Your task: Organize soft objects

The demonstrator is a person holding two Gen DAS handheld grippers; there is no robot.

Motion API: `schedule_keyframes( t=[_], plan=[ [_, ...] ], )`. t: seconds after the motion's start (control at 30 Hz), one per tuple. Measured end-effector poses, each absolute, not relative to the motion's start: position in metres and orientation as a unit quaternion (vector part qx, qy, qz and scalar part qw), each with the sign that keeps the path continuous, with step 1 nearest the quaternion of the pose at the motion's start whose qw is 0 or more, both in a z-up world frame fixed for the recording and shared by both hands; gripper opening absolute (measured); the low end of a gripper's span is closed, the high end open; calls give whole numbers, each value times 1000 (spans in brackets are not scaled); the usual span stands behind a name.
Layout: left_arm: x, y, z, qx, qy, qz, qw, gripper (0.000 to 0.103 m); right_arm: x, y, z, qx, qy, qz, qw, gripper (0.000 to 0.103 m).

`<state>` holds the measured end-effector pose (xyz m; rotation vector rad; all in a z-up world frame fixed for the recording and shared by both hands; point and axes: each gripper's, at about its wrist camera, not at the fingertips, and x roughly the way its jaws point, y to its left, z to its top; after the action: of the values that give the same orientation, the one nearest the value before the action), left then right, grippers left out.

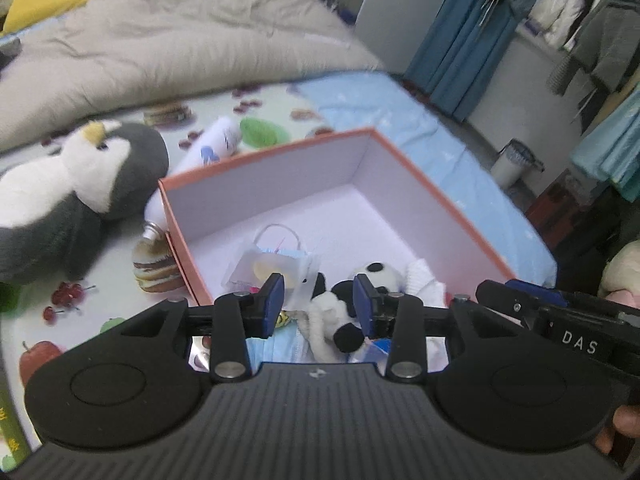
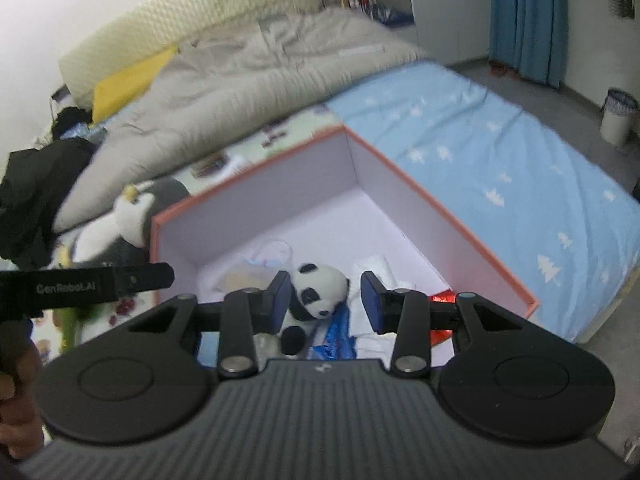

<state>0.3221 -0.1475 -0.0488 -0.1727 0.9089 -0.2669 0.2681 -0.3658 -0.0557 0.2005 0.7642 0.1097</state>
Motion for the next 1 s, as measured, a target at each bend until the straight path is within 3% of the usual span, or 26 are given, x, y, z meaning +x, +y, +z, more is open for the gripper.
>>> schedule_keyframes(
  t=[0.5, 1.0],
  plan=[
    [188, -138, 32, -70, 348, -166, 920, 44, 155, -345, 6, 94, 289, 45, 952, 42],
    [100, -127, 35, -82, 326, -166, 927, 44, 86, -323, 0, 84, 273, 63, 956, 42]
  ],
)
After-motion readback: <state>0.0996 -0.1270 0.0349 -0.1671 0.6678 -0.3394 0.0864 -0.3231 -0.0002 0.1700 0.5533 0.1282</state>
